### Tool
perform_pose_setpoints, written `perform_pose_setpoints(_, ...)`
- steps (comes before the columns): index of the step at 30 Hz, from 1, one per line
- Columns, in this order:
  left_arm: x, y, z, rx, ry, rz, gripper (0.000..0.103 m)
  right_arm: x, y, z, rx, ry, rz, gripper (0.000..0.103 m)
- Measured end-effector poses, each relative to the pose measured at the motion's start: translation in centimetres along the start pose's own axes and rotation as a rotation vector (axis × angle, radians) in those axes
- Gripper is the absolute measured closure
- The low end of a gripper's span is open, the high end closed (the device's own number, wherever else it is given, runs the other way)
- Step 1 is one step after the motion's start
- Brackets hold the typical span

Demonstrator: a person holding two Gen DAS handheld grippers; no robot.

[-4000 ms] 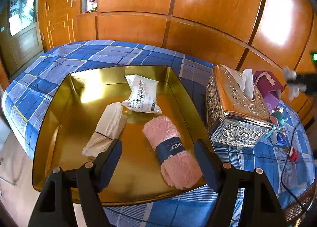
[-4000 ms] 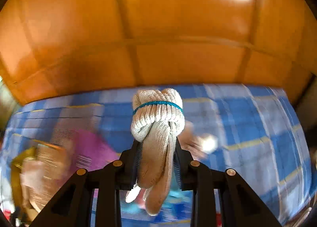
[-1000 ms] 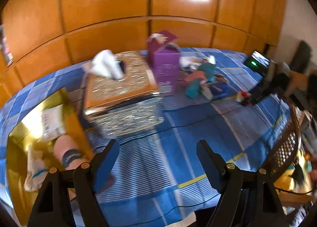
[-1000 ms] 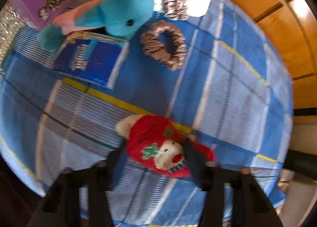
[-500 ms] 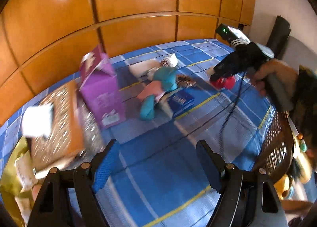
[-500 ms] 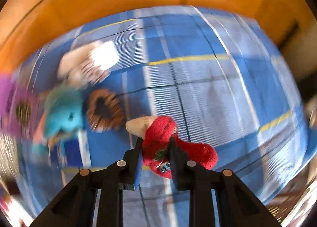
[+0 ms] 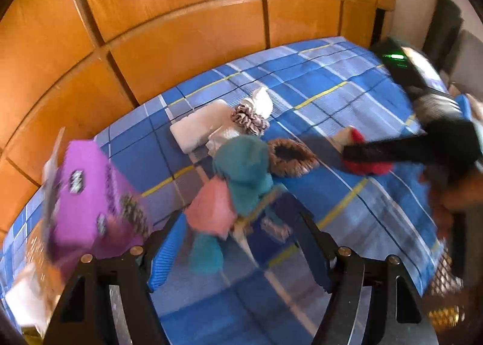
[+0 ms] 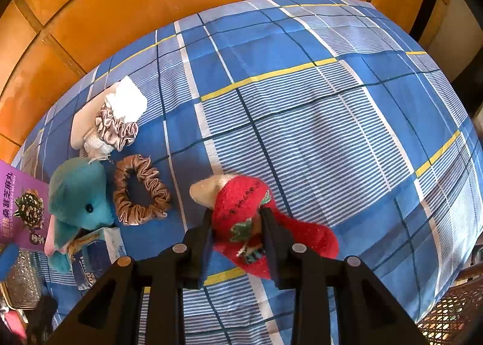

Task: Organize soft objects
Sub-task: 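Grasp the teal plush elephant with the left tool while the right tool holds the sock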

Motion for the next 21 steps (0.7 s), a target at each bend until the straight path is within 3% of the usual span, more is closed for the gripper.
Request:
perform_pose_setpoints(6, -0.2, 1.5, -5.4, -0.118, 0.021, 0.031, 0.029, 0.0, 0.2, -0.4, -0.012, -0.017, 0.023, 0.067)
perform_pose_setpoints(10, 0.6, 1.3, -8.0, -0.181, -0.046, 0.069, 0.028, -0.1, 0.2, -0.6, -0.018, -0.033, 0.034, 0.066)
perform_pose_setpoints(11, 0.6, 1.4, -8.2, -0.188, -0.064, 0.087, 0.032, 0.0, 0.2, -0.5, -0.016, -0.032, 0.033, 0.066)
perform_pose_setpoints(12, 0.8, 1.3, -8.5, -0.215, -0.101, 0.106, 0.047, 0.0, 0.2, -0.4, -0.013, -0.029, 0.03, 0.066)
perform_pose_setpoints(18, 0.8, 2.0, -7.4, -0.189, -0.134, 0.113, 0.076, 0.1, 0.3, -0.3, -0.006, -0.029, 0.027, 0.07)
perform_pose_setpoints(21, 0.3, 3.2, -6.0, -0.163, -0.149, 0.142, 0.076, 0.1, 0.2, -0.2, -0.005, -0.027, 0.025, 0.07)
Point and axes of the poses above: each gripper's, at about its wrist camera, not at the fingertips, and z roughly against the way its jaws point, x to its right, y to its top, the point moved 9 cm from there along -z, roughly the way its jaws point, and after that the axes turned 14 degrees about y, right-handed, at the moved point
